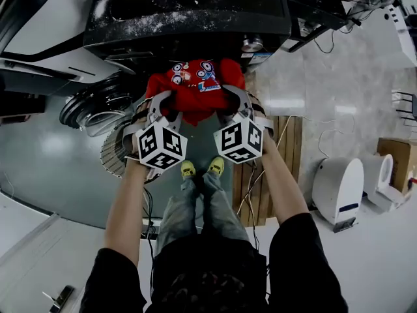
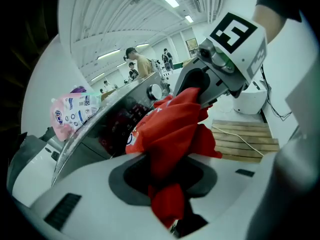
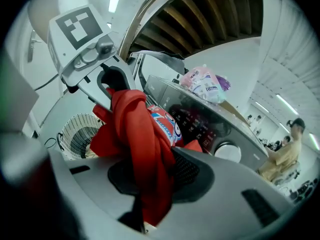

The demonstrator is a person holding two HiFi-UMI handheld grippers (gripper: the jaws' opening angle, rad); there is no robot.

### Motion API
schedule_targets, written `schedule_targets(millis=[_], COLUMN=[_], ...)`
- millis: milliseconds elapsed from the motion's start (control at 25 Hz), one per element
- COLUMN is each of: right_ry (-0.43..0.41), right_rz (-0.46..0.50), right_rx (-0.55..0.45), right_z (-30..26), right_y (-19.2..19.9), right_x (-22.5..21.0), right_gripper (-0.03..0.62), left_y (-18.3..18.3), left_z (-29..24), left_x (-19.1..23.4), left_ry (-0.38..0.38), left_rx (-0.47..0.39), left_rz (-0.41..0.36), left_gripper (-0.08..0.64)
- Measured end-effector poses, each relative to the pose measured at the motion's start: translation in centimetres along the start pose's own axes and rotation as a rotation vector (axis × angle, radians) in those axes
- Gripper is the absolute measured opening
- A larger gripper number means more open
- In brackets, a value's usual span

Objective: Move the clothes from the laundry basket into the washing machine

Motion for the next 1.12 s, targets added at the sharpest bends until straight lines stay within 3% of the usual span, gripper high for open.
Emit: schedule_targets(millis=[480, 1120], right_ry=[0.068, 0.009], right_rz=[-0.031, -0.08], right_rx=[0.081, 0.118], right_z=[1.3, -4.5], right_y=[-3.2, -0.8], right_x=[0.6, 2.5], right_gripper=[0.106, 0.106], left_y=[1.2, 3.9], left_z=[1.2, -4.7], left_x=[2.5, 1.6], left_ry=[0.029, 0.069], left_rx=[-0.095, -0.065], left_rz=[-0.005, 0.026], left_gripper=[0.13, 0.129])
Point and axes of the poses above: the fingertips, and each gripper's own axes: z backward along the fingers, x to its left, y out of its underside, the point moved 10 cm from there along z, backward along the fingers, and after that the axes turned 13 degrees about x, right-handed, at the moved point
